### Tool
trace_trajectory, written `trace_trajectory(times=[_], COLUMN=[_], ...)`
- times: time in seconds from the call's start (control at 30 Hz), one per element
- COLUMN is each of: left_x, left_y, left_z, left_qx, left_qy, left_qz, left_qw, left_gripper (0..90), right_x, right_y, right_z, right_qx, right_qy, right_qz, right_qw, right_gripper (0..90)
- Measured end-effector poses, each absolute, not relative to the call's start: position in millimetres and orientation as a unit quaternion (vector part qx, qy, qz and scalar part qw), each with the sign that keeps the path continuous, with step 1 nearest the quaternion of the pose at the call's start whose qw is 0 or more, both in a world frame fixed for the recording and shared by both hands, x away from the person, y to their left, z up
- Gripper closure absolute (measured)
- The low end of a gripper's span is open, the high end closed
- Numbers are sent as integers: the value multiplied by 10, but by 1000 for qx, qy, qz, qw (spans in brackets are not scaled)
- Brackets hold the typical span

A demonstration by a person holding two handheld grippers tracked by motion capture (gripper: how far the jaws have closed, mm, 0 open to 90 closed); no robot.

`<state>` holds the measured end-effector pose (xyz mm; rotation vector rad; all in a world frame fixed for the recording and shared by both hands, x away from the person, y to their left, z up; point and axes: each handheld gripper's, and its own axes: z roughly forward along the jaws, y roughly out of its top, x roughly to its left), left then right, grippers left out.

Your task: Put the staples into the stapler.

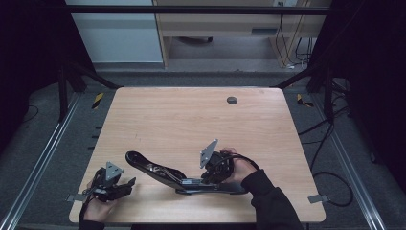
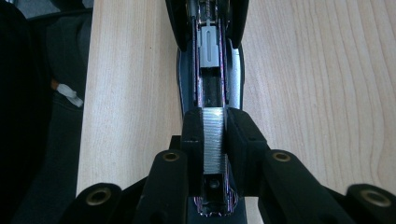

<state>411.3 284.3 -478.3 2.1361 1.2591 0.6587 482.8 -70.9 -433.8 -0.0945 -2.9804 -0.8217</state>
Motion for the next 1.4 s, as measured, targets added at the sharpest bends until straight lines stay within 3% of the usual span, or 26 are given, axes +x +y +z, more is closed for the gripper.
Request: trace_trajectory(times=[0.3, 0.83, 1.23, 1.4], left_x=[4107, 4012, 3942, 3920], left_y=[2843, 2778, 2754, 2762], left_z=[-4774, -4664, -4598, -4575], left_qx=[796, 787, 775, 767], left_qy=[472, 458, 446, 446], left_qz=[244, 248, 252, 256], left_qw=[290, 330, 370, 384], left_gripper=[386, 385, 385, 383], right_x=[4810, 4678, 4419, 4364], right_y=[-747, -1194, -1630, -1768], right_z=[-4272, -4125, -4174, -4251], right_qx=[-66, -219, -319, -358], right_qy=[-958, -905, -850, -827], right_qz=[-280, -354, -399, -403], right_qw=[17, -86, -131, -160], right_gripper=[716, 732, 687, 629])
